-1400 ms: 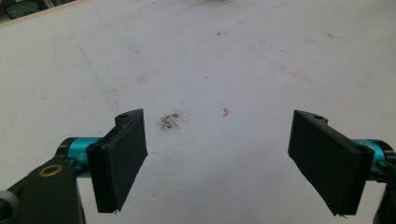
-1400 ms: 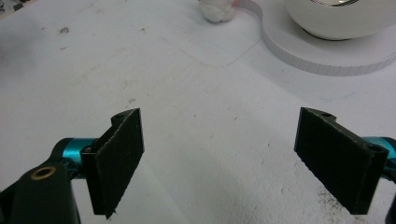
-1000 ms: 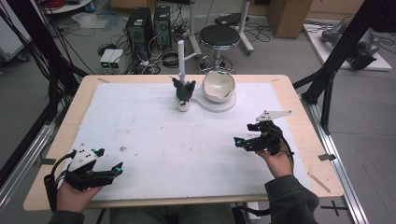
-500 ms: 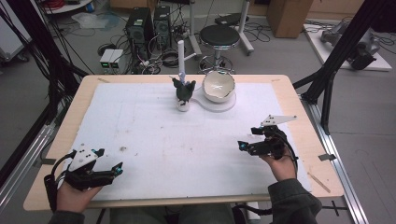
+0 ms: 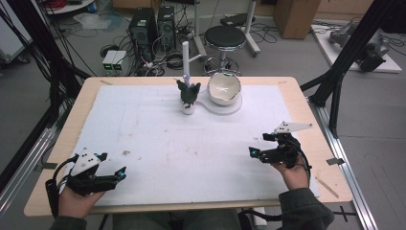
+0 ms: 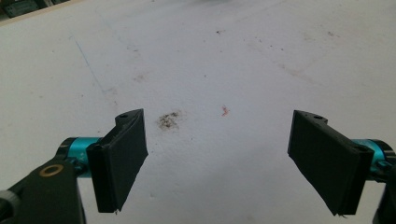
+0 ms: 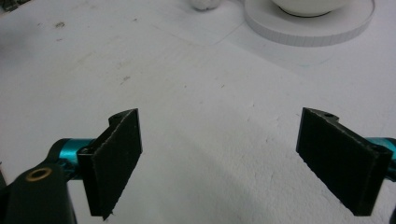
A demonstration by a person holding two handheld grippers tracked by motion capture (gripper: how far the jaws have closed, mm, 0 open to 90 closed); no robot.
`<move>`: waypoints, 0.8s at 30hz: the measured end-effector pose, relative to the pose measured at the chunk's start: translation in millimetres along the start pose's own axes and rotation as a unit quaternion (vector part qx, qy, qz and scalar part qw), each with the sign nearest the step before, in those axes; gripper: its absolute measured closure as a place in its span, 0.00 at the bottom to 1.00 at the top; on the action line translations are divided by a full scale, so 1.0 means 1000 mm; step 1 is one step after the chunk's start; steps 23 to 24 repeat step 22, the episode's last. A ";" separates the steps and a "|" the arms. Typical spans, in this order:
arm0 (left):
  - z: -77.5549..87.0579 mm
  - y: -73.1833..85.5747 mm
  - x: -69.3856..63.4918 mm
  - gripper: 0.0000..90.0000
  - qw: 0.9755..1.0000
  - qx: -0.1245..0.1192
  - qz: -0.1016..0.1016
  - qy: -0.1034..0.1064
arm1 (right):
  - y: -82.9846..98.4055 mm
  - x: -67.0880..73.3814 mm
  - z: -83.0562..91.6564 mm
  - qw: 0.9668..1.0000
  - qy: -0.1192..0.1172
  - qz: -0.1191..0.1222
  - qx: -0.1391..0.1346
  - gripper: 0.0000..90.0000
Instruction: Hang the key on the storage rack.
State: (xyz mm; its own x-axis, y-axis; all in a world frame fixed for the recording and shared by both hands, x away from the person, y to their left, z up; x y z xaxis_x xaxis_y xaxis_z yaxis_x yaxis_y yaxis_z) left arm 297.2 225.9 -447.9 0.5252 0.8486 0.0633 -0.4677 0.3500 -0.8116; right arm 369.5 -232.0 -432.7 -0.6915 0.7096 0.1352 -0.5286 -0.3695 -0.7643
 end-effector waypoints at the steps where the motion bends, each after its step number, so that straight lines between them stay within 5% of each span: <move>1: 0.000 0.000 0.000 0.22 1.000 0.000 -0.002 0.000 | 0.001 0.000 0.001 1.000 0.001 -0.001 -0.001 0.14; 24: 0.001 0.000 -0.002 0.22 1.000 -0.003 -0.001 0.002 | 0.026 0.000 -0.002 1.000 0.017 0.005 -0.001 0.14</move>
Point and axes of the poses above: each handheld gripper's, and its own axes: z roughly backward along the jaws, y roughly out of its underside, x roughly to its left, the point moved 9 cm from there along -z, roughly forward along the jaws, and after that the axes turned 4 degrees about x, right-handed, at the moved point
